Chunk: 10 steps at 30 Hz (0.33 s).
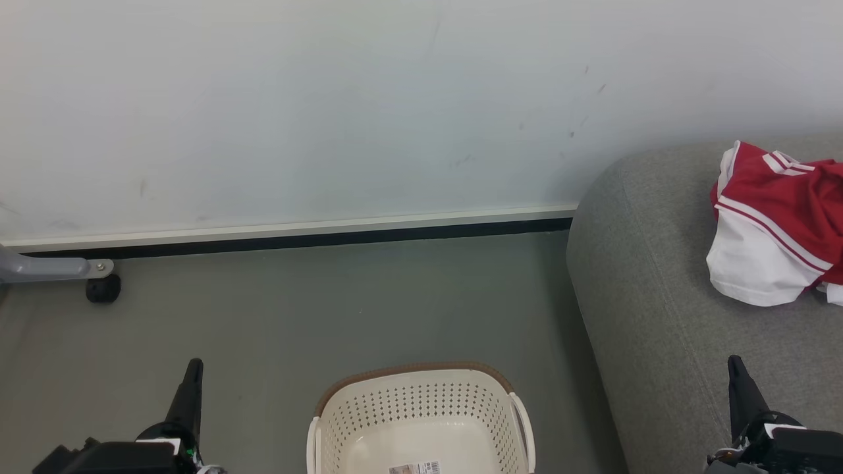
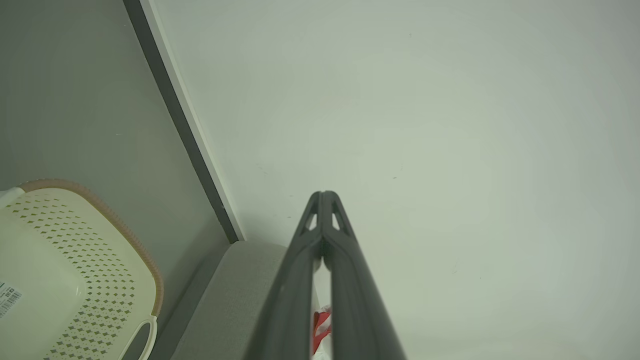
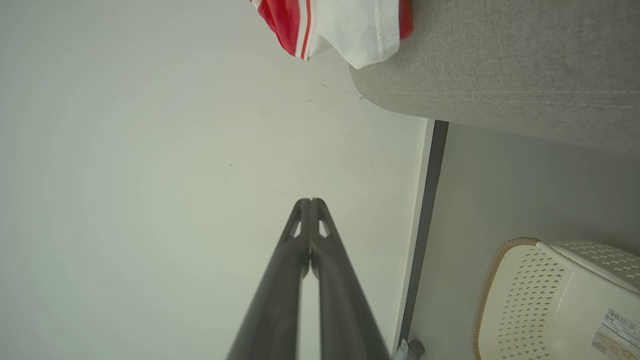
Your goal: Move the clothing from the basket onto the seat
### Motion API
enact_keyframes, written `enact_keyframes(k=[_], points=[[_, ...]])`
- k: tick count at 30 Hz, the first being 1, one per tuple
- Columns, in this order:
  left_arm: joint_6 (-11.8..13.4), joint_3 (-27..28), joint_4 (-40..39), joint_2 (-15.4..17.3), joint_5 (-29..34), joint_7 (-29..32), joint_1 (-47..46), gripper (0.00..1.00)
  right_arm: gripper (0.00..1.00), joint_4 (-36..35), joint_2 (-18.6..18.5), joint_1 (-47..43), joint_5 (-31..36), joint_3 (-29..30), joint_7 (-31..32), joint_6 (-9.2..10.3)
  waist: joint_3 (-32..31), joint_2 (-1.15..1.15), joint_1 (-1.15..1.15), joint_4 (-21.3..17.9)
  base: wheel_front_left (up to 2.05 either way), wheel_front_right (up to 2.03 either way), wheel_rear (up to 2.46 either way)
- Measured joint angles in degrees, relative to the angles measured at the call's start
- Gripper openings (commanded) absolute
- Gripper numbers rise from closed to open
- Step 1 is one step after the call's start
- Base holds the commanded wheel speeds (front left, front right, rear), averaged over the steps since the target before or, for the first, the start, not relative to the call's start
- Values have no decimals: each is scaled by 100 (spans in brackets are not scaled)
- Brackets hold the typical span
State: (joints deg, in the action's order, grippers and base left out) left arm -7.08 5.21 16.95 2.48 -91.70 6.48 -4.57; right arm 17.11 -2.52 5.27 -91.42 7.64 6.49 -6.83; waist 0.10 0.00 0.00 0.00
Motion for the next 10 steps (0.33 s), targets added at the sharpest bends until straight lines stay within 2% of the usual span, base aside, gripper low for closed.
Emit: enact_keyframes(k=[10], points=[[0, 0, 0, 0, 0, 0, 0, 0, 0, 0, 0, 0, 0, 0, 0, 0, 0, 0, 0, 0, 0, 0, 0]])
